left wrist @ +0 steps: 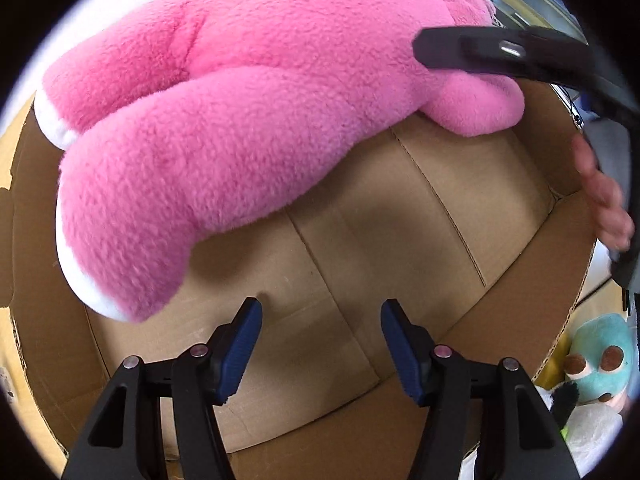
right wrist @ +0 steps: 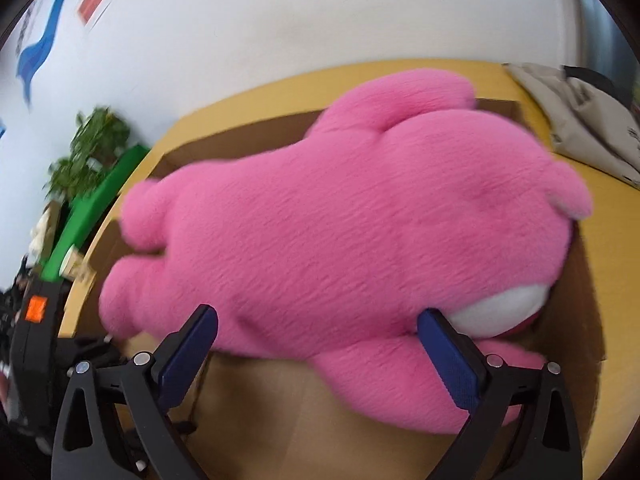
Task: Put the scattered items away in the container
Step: 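Raise both open grippers up and away from the box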
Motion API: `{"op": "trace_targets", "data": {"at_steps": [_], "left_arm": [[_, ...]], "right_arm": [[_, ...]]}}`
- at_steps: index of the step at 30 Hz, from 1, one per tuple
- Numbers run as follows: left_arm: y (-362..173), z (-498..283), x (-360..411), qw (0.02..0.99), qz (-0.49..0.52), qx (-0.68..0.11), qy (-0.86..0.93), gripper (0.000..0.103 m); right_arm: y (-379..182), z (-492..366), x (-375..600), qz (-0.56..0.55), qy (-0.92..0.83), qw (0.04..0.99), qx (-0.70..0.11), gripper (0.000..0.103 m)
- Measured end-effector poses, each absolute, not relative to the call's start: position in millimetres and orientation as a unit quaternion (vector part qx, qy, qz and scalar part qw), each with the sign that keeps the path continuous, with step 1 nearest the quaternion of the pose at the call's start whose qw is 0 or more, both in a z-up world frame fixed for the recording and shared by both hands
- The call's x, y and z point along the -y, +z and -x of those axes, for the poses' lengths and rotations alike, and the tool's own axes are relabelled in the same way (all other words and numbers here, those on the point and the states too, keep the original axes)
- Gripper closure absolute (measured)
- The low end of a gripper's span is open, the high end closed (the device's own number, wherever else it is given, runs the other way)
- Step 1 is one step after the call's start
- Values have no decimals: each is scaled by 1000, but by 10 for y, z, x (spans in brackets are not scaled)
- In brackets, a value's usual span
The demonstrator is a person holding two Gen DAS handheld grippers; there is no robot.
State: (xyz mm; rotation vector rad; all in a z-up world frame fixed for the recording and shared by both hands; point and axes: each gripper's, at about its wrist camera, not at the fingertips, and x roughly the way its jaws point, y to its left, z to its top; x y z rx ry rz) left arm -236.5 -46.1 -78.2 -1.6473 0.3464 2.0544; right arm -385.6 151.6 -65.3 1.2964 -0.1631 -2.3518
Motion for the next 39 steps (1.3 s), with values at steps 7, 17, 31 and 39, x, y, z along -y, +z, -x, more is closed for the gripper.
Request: {"op": "trace_targets", "data": {"at_steps": [7,17,31,39], "left_arm": [[-743,2353,532,237,601,-122,753,43],[-686,2386,643,231,607,-111,752,43],[1073,1642,1243,155,381,-23,911,26],[1715,912,1427,93,298,-1,950,25]], "right_arm": [[-763,3935,-1171,-520,-796,305,52,0],[-752,4088,-1140,-506,-800,264,185,0],[663,2696,-1959,-356,-914,192,22,0],[1367,2098,-2088,-243,-957,159,-16,0]]}}
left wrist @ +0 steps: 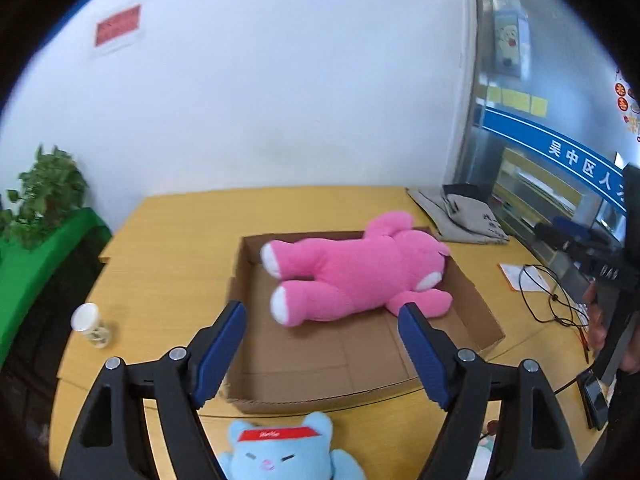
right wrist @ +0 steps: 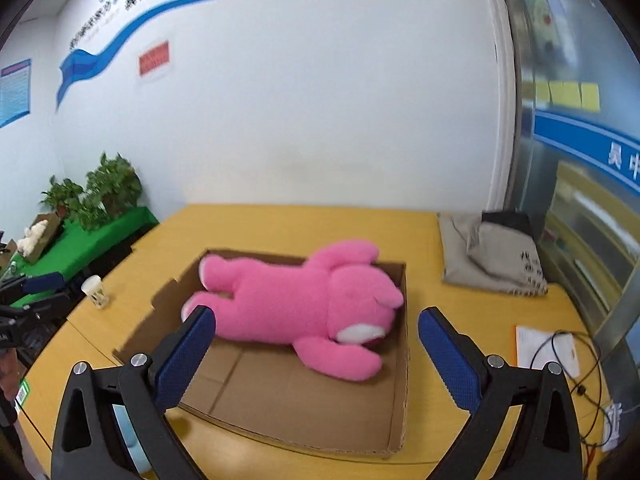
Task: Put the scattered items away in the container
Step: 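Raise both open grippers up and away from the box, then move both grippers toward the light-blue cat and white panda plush toys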
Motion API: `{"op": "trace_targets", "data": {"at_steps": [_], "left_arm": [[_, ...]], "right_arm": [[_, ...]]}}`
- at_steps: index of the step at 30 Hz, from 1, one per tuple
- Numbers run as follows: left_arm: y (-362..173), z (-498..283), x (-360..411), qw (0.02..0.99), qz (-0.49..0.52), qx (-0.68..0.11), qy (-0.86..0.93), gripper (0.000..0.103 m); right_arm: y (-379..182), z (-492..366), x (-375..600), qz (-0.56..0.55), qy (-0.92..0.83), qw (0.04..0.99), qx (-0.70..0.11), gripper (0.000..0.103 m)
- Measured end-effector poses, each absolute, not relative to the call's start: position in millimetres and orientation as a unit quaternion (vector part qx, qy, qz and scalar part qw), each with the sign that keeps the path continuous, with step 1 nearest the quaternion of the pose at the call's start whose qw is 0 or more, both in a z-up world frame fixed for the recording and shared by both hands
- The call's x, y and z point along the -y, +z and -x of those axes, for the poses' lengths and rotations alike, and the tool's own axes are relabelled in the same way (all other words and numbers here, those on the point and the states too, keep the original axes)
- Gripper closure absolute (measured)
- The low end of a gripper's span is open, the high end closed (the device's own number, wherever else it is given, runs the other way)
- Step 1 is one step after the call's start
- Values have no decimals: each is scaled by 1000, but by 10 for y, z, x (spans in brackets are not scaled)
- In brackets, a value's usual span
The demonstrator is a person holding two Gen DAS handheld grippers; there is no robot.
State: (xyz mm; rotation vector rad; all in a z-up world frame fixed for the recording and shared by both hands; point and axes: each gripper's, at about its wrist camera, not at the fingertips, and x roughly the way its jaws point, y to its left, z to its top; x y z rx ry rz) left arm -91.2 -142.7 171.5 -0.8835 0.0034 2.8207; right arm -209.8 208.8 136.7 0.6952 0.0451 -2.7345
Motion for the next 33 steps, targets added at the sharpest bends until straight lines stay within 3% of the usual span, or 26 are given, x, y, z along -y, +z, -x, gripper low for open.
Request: {"op": "trace_targets", "data": {"at_steps": [7,13,18,27,33], "left_arm": [[1979,591,1565,51,272,13,961,25],[2172,265,1580,55,268,-1,962,25],[1856,44,1452,56,280,-16,958,25],[1111,-60,1197,93,324,40,941,25],[861,-37,1005,114,343,35,932,25]], "right_arm": [[2379,1954,-1996,-148,-973,174,-18,0],[2895,1806,-1873,-169,-966,192,-46,0],[2407,1358,-1816,-212,-949,213,-97,0],[873,928,-1994,-322,-934,149,-28,0],[577,815,-1996,-342,-932,121,-28,0]]}}
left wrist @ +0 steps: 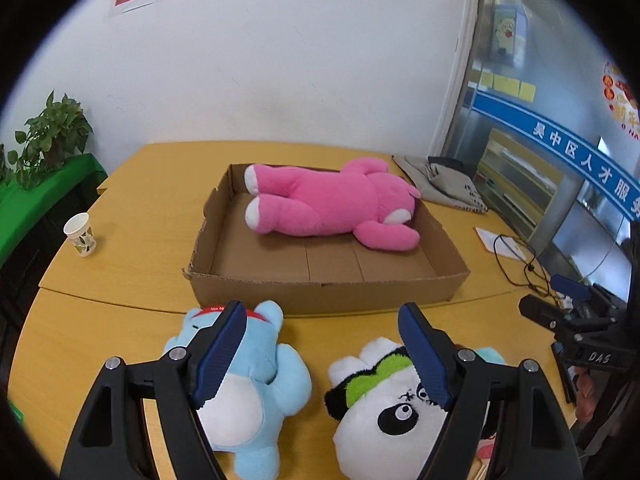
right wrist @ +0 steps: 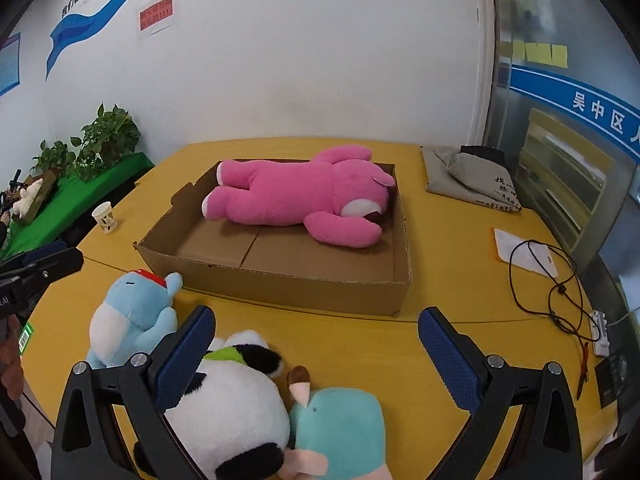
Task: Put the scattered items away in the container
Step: 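Move both grippers toward the light-blue cat and white panda plush toys, then close both grippers on the body of the white panda plush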
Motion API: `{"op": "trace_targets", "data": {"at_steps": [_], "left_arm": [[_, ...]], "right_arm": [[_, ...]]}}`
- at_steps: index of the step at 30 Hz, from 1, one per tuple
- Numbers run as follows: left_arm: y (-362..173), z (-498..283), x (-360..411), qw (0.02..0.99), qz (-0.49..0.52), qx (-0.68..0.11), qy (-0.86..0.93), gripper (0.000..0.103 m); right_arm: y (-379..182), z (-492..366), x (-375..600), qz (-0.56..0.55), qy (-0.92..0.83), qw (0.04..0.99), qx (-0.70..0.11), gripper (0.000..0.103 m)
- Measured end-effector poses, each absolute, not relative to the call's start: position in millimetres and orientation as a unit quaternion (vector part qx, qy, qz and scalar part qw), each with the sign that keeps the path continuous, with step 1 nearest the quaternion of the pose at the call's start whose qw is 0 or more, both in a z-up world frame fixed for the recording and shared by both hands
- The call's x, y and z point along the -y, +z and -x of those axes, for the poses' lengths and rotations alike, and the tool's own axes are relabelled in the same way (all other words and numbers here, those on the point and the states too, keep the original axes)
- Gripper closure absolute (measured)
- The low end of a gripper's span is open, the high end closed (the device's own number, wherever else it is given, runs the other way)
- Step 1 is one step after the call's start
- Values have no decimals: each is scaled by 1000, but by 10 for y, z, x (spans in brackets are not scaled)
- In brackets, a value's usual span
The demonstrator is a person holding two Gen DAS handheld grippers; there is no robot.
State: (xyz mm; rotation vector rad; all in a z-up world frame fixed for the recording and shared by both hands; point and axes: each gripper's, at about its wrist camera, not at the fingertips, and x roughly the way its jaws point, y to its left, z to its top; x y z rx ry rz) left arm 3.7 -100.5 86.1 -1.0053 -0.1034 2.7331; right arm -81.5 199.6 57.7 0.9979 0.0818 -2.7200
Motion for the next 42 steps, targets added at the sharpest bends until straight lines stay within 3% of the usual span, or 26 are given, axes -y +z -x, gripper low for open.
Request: {"op": "trace_targets", "data": {"at_steps": [11,23,28,35,42], "left_arm": [[605,-69,872,147,364,0,920,25],[-205,-142,831,237,491,46,837,25],[-420,-65,982,277,519,160,793,24],[-633,-188,1100,344,532,246,734,24],[-925,-325,1255,347,547,328,688,21]], "right_arm": [[410,835,-1837,-363,-918,159,-25,0],[-397,611,-1546,-466,-833,297,-2,0],[-563,608,-1582,-483,-820,307,7,0],[-555,539,-1587,-482,-806,342,-17,2],[-559,487,-1591,-492,-775,395,-38,1]]}}
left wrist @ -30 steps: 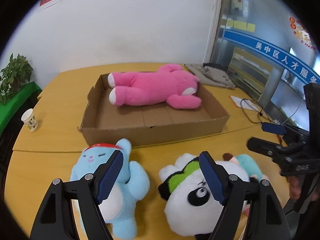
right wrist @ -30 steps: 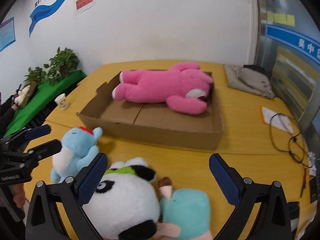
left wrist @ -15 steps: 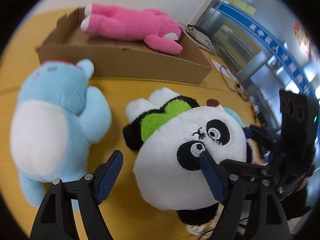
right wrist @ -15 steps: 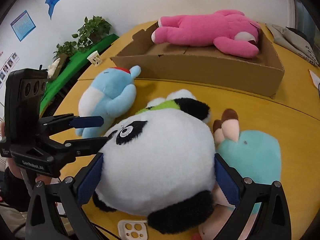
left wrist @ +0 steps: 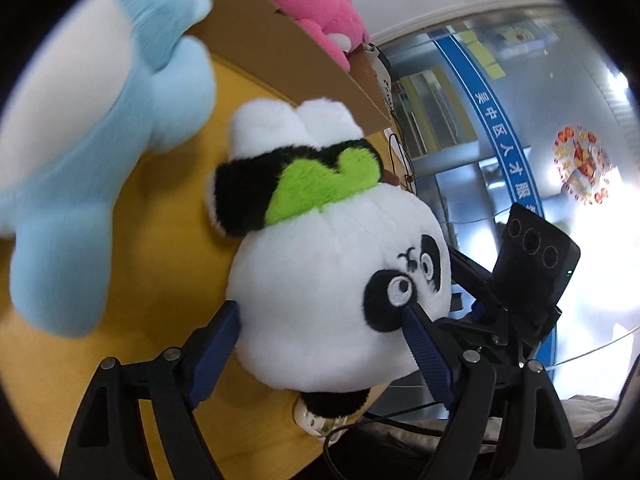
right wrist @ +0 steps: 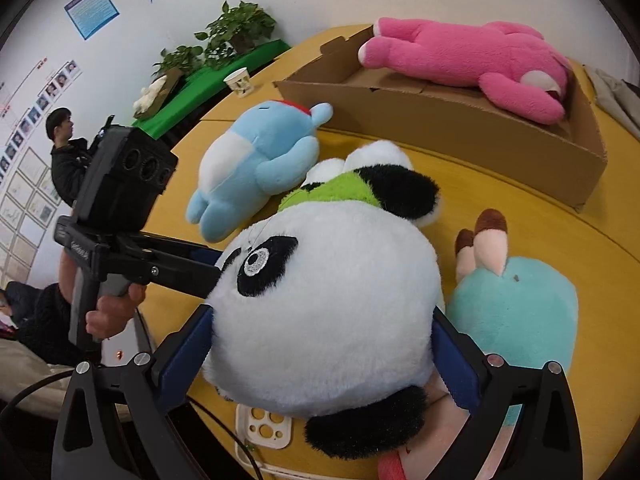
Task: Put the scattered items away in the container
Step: 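Close both grippers on the body of the white panda plush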
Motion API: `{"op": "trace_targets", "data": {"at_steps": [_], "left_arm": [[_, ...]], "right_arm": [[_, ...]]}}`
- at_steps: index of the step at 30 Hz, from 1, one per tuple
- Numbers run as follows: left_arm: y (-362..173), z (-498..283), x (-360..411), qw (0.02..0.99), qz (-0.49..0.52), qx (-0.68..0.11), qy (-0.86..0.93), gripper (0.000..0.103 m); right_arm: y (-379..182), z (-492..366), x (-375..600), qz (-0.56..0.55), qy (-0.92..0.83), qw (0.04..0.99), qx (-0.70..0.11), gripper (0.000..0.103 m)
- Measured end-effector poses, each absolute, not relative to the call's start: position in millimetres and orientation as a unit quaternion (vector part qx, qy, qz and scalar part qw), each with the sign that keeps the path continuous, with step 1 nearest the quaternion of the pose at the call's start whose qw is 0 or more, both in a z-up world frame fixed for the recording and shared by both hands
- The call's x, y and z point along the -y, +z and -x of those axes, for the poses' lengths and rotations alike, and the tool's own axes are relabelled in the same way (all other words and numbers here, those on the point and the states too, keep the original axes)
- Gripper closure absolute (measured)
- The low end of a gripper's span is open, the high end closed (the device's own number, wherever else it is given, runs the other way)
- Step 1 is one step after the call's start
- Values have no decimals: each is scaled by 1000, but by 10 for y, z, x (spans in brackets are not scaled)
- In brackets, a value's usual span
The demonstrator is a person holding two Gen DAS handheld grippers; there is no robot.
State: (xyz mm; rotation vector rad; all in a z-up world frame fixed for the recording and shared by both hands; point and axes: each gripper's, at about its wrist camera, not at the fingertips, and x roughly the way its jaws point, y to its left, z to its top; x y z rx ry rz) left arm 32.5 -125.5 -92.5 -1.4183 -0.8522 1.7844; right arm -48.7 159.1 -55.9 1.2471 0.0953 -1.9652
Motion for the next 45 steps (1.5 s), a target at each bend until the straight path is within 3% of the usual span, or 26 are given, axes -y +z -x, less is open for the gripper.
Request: {"op": "trace_targets", "data": {"at_steps": [8,12,16,23,28,33,36,39,41,43,45], "left_arm": [[-1137,-365,1300,358,538,393,654,21],[-1196,-309,1240,365,534,412,642,20],[-1026,-329,1308,371,520,390,664,37],[-626,-395,1486,350,515,326,712,41],[-507,-461,1481,326,512,288,741,46],[-580,-506,1520,337,497,304,739,57],[-615,-509,1526,345,492,305,739,58],[-648,-498,1536,346,490,302,741,57],[-705,-481,1584,339,492,309,740,49],[-805,-458,1642,323,501,322,735,25],[-943,-435,1719,314,509,345,724,20]], "right_arm": [[-615,678,-1746,-504,-749,428,48,1],[-613,697,-1675,-512,-752,414,39,1],[-613,641,-1594,-513,-759,401,27,0],[-624,541,-1573,-503,-747,431,53,0],[-652,564,-1484,-512,-744,428,30,0],[-699,633,-1513,-523,-743,417,3,0],[-695,674,-1569,-527,-741,417,-5,0],[-693,693,-1585,-532,-738,415,-11,0],[-699,693,-1536,-537,-736,413,-18,0],[-711,679,-1454,-541,-733,411,-22,0],[-721,624,-1328,-542,-729,416,-40,0]]}}
